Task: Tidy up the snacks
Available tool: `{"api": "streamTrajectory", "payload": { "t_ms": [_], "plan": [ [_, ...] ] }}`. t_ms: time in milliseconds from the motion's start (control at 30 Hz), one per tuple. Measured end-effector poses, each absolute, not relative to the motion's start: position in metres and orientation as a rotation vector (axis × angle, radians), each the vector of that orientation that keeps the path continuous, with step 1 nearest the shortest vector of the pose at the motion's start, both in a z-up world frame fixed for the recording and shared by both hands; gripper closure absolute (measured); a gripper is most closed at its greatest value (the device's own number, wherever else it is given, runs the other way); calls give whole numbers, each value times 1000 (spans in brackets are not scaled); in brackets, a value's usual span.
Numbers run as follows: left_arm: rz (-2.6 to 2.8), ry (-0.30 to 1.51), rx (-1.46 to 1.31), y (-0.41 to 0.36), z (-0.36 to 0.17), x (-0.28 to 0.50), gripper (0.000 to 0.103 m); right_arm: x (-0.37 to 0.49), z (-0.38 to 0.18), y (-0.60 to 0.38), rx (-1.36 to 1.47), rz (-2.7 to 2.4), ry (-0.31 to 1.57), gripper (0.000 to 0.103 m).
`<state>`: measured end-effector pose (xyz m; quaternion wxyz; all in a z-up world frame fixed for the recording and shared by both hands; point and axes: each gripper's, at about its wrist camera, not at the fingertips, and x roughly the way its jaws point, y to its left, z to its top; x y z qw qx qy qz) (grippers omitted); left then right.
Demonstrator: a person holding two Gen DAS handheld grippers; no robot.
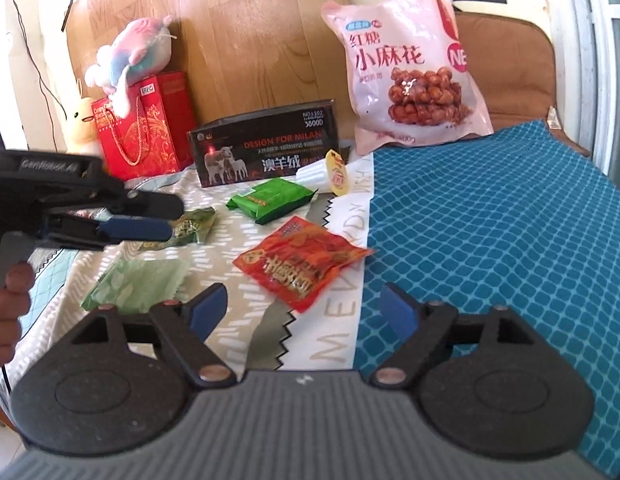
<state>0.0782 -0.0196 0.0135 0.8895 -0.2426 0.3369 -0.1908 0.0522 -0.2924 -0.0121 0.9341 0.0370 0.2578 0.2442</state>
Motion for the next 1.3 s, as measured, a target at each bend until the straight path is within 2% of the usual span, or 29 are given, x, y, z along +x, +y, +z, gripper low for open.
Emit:
{"api": "streamTrajectory", "payload": {
  "t_ms": [33,100,167,233,267,400,567,733,800,833,900,1033,1067,1133,1233,1300],
  "plan": [
    [-414,718,-502,-25,12,84,62,55,-13,-292,71,511,534,21],
    [-438,755,-489,-36,8,97,62,61,-14,-291,63,524,548,35],
    [-446,777,-461,-46,5,108,62,69,-15,-290,64,538,572,42],
    [-439,807,-455,-52,0,117,54,77,-15,-288,68,550,591,46],
    [-435,823,-464,-53,-3,120,46,82,-15,-287,63,558,595,48],
    [-454,804,-491,-57,-9,123,39,97,-14,-278,44,588,603,57],
    [-446,789,-503,-56,-11,122,49,109,-14,-289,97,580,587,74],
    [-474,777,-598,-44,-19,125,49,136,-25,-331,506,696,717,79],
    [-480,774,-609,-40,-21,125,54,145,-32,-342,620,715,757,76],
    [-483,775,-612,-39,-22,125,55,148,-37,-344,673,707,783,78],
    [-477,781,-621,-36,-23,126,61,147,-37,-343,686,693,778,77],
    [-472,794,-651,-33,-24,128,61,139,-30,-330,621,675,731,73],
    [-472,793,-650,-34,-24,128,61,141,-30,-330,616,672,732,80],
    [-475,797,-658,-32,-24,128,60,143,-29,-331,628,659,740,82],
    [-492,810,-688,-28,-24,127,53,142,-27,-334,671,678,717,86],
    [-483,795,-692,-26,-20,124,38,134,-21,-336,669,682,692,87]
  ]
}}
